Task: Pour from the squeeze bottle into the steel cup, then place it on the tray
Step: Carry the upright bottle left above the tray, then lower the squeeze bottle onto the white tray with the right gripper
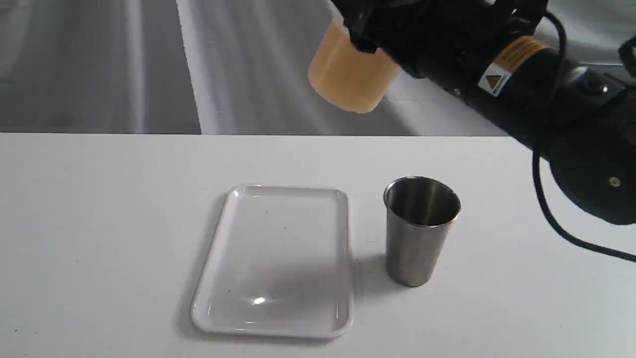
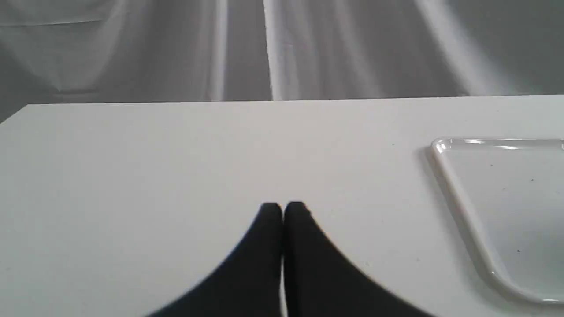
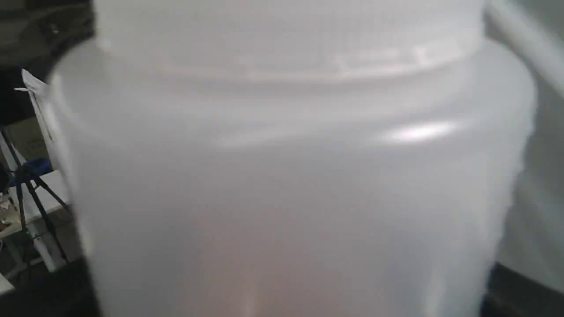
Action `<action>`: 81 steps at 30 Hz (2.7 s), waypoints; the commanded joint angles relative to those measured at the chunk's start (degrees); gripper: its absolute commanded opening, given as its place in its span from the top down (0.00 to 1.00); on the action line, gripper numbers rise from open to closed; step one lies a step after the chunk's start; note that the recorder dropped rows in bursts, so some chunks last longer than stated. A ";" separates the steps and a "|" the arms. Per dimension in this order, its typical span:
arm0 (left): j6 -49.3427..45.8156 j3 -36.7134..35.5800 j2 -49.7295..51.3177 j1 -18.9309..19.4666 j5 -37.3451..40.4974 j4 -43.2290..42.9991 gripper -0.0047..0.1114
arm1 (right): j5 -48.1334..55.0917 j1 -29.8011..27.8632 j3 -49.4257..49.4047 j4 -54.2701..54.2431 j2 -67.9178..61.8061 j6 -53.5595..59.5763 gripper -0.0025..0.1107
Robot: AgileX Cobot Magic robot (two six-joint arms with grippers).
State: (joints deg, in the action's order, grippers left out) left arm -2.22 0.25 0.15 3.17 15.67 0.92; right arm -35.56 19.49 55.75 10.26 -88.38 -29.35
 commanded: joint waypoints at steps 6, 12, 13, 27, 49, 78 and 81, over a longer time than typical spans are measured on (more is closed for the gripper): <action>0.09 -0.25 -0.15 -0.46 -0.43 0.04 0.96 | -3.11 2.20 0.03 -2.13 -3.46 5.80 0.98; 0.19 -0.25 -0.15 -0.46 -0.43 0.04 0.96 | -3.96 4.71 0.03 -2.55 -5.83 10.12 0.98; 0.19 -0.25 -0.15 -0.46 -0.43 0.04 0.96 | -4.32 5.03 0.03 -2.72 -6.07 10.85 0.98; 0.10 -0.25 -0.15 -0.46 -0.43 0.04 0.96 | -6.67 7.95 0.03 -4.92 -13.99 23.60 0.98; 0.15 -0.25 -0.15 -0.46 -0.43 0.04 0.96 | -9.21 9.85 4.99 -0.80 -25.29 24.83 0.98; 0.14 -0.25 -0.15 -0.46 -0.43 0.04 0.96 | -20.77 12.50 7.73 -7.97 -37.06 35.33 0.98; 0.29 -0.25 -0.15 -0.46 -0.43 0.04 0.96 | -20.22 12.50 9.43 -7.74 -38.41 35.33 0.98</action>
State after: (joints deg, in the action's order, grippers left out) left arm -2.22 0.25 0.15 3.17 15.67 0.92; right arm -53.69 31.94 64.15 2.89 -126.81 5.42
